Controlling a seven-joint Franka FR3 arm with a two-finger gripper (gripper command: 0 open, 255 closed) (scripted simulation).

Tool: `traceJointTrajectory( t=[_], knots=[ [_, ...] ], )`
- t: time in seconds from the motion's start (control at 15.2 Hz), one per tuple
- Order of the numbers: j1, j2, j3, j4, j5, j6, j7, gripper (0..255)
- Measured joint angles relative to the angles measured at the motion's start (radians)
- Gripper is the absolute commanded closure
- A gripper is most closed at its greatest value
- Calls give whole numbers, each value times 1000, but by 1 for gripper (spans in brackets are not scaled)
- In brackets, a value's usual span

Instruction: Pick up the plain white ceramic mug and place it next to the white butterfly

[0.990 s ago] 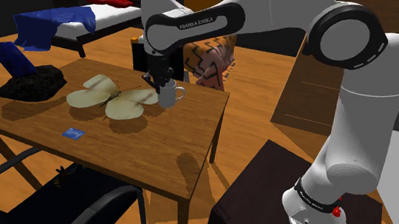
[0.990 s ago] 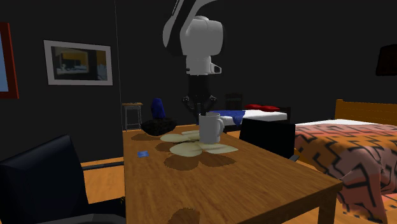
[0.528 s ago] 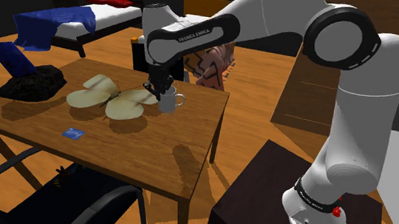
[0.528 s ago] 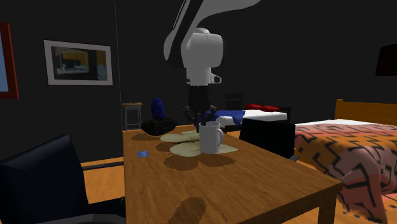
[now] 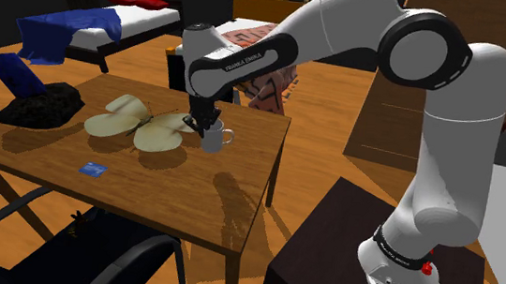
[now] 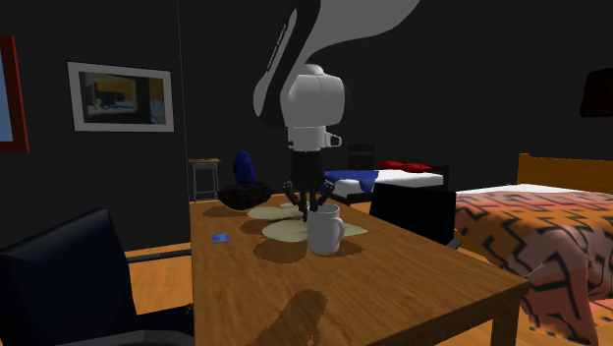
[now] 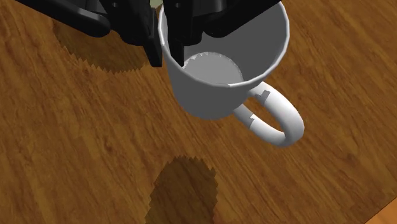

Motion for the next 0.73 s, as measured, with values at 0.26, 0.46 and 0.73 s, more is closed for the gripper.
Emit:
traceJointTrajectory(
  t=[0.26, 0.46, 0.73],
  knots=[
    [0, 21, -3, -28, -6, 48, 5, 255],
    [3, 42, -5, -38, -12, 80, 11, 255],
    [6, 64, -8, -56, -19, 118, 17, 255]
  ],
)
